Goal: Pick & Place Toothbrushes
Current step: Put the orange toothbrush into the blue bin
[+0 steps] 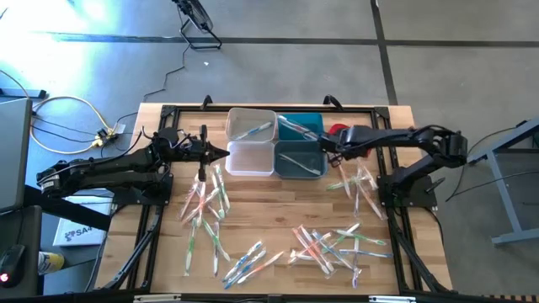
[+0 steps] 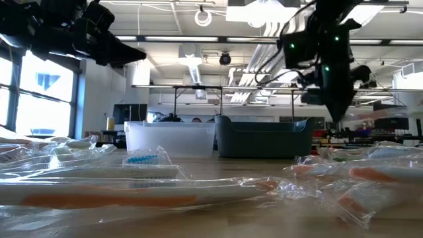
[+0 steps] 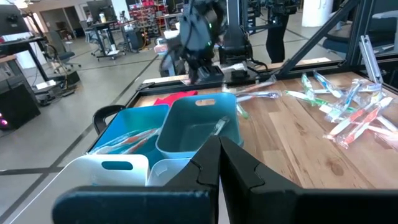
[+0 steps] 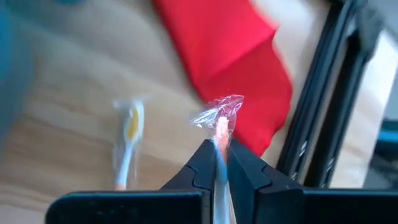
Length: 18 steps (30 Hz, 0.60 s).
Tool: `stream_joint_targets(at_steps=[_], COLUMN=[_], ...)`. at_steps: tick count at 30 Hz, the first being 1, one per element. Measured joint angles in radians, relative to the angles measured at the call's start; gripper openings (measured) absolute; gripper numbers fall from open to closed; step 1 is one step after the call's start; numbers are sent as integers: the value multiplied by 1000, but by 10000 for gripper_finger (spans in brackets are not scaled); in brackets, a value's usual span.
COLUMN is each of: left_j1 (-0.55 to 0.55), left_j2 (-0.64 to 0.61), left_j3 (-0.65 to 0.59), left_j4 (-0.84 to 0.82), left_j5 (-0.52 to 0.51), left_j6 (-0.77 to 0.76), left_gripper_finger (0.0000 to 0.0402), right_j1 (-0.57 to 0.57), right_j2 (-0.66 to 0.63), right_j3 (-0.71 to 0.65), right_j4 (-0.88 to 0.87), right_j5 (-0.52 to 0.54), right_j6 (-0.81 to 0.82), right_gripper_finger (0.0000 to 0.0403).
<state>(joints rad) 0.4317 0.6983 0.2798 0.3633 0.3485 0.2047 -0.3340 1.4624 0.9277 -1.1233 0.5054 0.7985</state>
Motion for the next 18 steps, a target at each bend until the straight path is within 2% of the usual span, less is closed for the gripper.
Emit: stream_joint_targets(at_steps=[6,9,13,18], left_j1=[0,0,0,0], left_j2=[0,0,0,0], left_j3=[0,0,0,0], left_j4=[0,0,0,0], left_j5=[0,-1,-1,-5], left_j6=[0,0,0,0], left_gripper_finger=[1,1,1,1], right_j1=[0,0,0,-2], right_j2=[0,-1,-1,-1], right_j3=[148,205,234,234], right_j4=[-2,59,246,519], right_j5=[115,175,180,135], right_j6=[-76,-138,-294,-516], right_gripper_finger=[15,16,15,15])
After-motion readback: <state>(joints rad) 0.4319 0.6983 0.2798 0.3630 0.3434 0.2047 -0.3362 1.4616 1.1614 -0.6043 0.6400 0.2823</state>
